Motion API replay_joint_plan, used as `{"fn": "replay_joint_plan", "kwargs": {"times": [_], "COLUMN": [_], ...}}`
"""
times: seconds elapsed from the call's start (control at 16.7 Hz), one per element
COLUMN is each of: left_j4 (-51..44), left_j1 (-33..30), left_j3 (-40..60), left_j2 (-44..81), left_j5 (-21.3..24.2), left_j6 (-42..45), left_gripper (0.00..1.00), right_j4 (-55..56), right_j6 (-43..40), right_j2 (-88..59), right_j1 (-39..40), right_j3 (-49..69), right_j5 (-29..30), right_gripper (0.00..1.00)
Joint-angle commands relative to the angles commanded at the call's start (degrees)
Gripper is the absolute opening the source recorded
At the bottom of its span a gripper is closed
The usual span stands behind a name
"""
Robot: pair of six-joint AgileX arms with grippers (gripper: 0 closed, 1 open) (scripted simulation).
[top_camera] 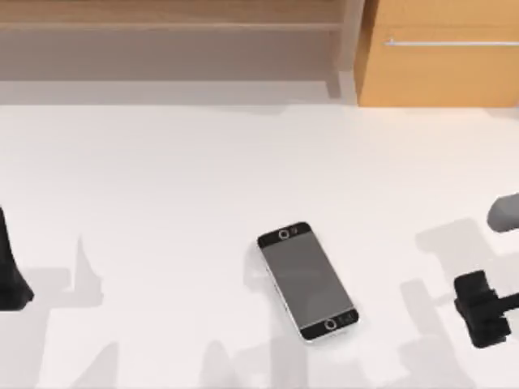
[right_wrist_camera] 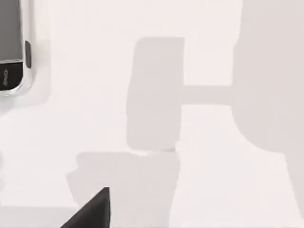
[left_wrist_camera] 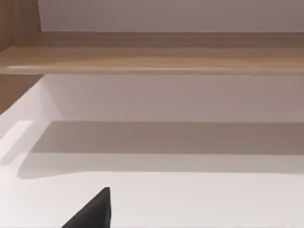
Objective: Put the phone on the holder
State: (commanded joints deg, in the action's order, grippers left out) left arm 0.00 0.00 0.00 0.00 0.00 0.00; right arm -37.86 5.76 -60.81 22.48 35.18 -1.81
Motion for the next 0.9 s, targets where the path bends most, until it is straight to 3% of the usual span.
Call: {"fn": "replay_joint_plan", "kwargs": {"times": [0.42,0.9], "left_j4": [0.0,0.0], "left_j1": [0.0,0.0], "left_j3": [0.0,0.0], "left_j2": [0.0,0.0], "left_j5": [0.0,0.0], "left_j6": [0.0,0.0], "left_gripper": [1.0,1.0], "right_j4": [-22.54,-27.97], "right_j6": [7.46,14.63], "right_j2": [-38.64,-59.13], "right_j1": [12.02,19.54], "right_j3": [28.26,58.51], "right_j5": [0.99,1.83], "right_gripper": [1.0,1.0]}}
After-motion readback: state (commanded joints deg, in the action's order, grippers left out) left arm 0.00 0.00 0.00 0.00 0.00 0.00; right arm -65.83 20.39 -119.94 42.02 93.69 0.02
